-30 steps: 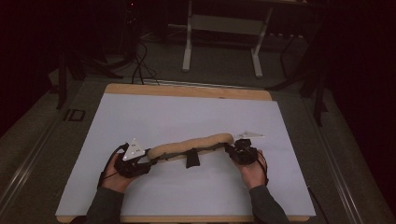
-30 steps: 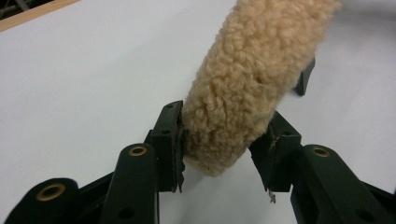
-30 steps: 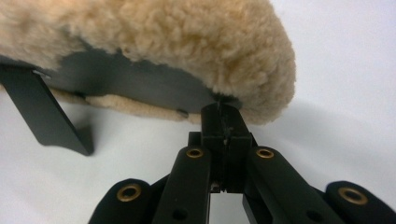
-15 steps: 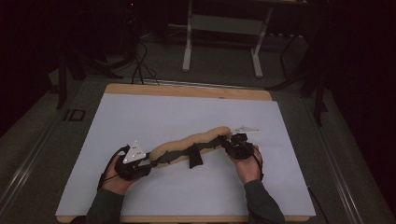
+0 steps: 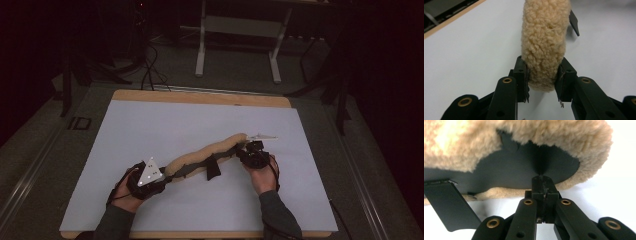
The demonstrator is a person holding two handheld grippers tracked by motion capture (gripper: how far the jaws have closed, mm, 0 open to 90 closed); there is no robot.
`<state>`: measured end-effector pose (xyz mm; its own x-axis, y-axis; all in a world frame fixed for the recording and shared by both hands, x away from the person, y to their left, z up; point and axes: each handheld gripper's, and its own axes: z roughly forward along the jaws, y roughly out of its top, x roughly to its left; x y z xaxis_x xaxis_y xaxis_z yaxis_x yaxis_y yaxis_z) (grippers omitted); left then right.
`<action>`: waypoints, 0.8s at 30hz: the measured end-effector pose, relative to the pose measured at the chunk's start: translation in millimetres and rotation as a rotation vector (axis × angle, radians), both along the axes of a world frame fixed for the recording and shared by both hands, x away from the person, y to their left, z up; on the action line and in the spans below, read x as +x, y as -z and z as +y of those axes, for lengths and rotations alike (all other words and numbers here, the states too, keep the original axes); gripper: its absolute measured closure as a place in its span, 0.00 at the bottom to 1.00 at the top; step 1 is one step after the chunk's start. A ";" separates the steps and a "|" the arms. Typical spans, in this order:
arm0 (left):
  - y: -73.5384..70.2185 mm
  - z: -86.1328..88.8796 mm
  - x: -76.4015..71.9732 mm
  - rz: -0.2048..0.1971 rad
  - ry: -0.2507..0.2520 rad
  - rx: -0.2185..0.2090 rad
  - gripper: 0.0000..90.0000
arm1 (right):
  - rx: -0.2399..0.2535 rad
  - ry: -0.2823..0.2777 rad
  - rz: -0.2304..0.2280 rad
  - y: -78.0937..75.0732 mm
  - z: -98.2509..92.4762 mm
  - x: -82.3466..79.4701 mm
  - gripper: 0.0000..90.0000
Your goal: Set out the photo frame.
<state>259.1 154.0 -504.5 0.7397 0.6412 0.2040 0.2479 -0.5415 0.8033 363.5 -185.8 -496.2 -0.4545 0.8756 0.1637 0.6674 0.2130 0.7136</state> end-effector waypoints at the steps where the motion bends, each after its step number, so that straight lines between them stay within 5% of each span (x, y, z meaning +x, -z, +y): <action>1: 0.8 -1.5 0.1 -0.007 -0.006 0.011 0.75 | 0.006 0.007 0.004 0.2 0.3 1.3 1.00; 8: 2.2 -4.6 -0.8 -0.024 -0.020 0.031 0.76 | 0.049 0.017 0.013 -2.9 10.7 11.4 1.00; 16: 3.1 1.3 3.4 0.071 0.029 -0.067 0.74 | 0.046 0.016 0.010 -6.6 17.5 15.7 1.00; 24: 2.9 -2.3 2.3 0.114 0.117 -0.122 0.68 | 0.042 0.027 0.025 -3.5 13.4 16.8 1.00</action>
<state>261.3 151.7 -507.4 0.8246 0.5642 0.0411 0.2818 -0.4727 0.8350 380.3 -172.4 -492.7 -0.4261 0.8796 0.2115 0.6904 0.1651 0.7043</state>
